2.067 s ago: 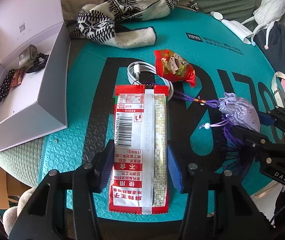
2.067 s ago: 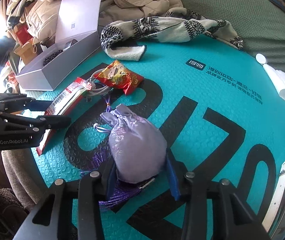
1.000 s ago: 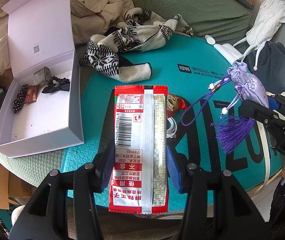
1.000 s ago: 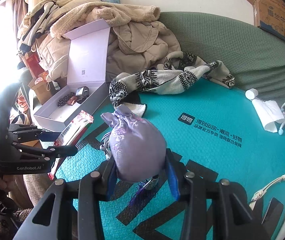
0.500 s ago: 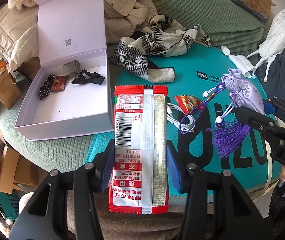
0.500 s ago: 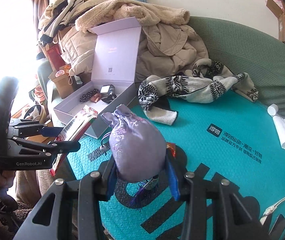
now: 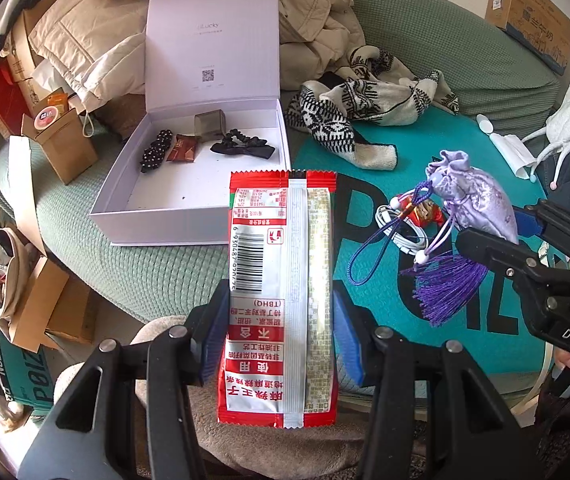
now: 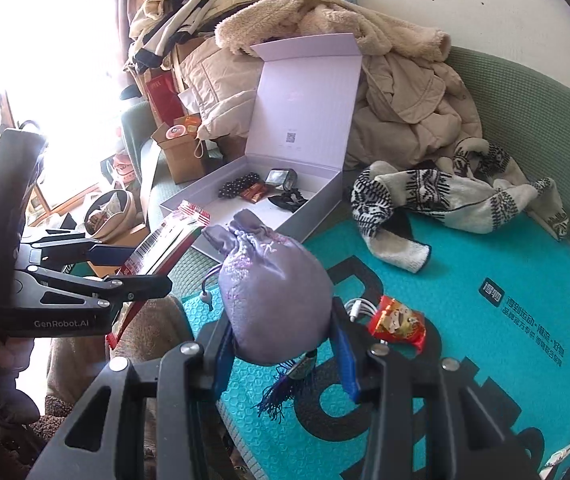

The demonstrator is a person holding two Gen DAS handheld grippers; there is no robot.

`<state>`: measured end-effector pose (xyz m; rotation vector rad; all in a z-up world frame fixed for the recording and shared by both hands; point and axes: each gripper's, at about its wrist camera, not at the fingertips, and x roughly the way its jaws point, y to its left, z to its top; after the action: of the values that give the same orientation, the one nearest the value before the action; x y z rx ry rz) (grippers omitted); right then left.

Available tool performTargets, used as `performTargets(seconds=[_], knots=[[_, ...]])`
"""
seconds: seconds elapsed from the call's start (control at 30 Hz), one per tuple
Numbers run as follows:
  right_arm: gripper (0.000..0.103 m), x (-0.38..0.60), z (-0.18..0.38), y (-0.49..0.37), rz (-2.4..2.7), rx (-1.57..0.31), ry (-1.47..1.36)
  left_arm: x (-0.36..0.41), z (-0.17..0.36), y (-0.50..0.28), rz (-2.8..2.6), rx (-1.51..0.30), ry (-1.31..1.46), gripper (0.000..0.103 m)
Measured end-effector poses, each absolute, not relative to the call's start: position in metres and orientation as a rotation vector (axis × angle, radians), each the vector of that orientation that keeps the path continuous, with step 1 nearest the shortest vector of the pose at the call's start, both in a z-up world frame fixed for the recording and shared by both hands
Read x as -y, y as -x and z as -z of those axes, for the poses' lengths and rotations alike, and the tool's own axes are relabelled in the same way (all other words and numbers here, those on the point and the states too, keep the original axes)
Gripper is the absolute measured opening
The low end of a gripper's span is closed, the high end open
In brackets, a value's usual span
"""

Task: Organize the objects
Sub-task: 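Lift and carry the snack packet and lavender pouch toward the white box with both tools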

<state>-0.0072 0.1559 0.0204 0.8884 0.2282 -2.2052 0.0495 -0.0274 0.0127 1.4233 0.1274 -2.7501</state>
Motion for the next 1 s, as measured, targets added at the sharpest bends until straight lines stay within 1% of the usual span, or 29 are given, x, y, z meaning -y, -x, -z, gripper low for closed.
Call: performTargets(seconds=[0.63,1.0], knots=[[0.043,-0.09,-0.02,-0.015,2.012,-0.29,-0.829,0.079,-0.031,-0.103,2.632,-0.201,-1.313,0.046],[0.043,-0.06,-0.023,-0.011,1.954,-0.32,-0.812,0.105,-0.036,-0.1,2.607,-0.243,-1.3,0.046]])
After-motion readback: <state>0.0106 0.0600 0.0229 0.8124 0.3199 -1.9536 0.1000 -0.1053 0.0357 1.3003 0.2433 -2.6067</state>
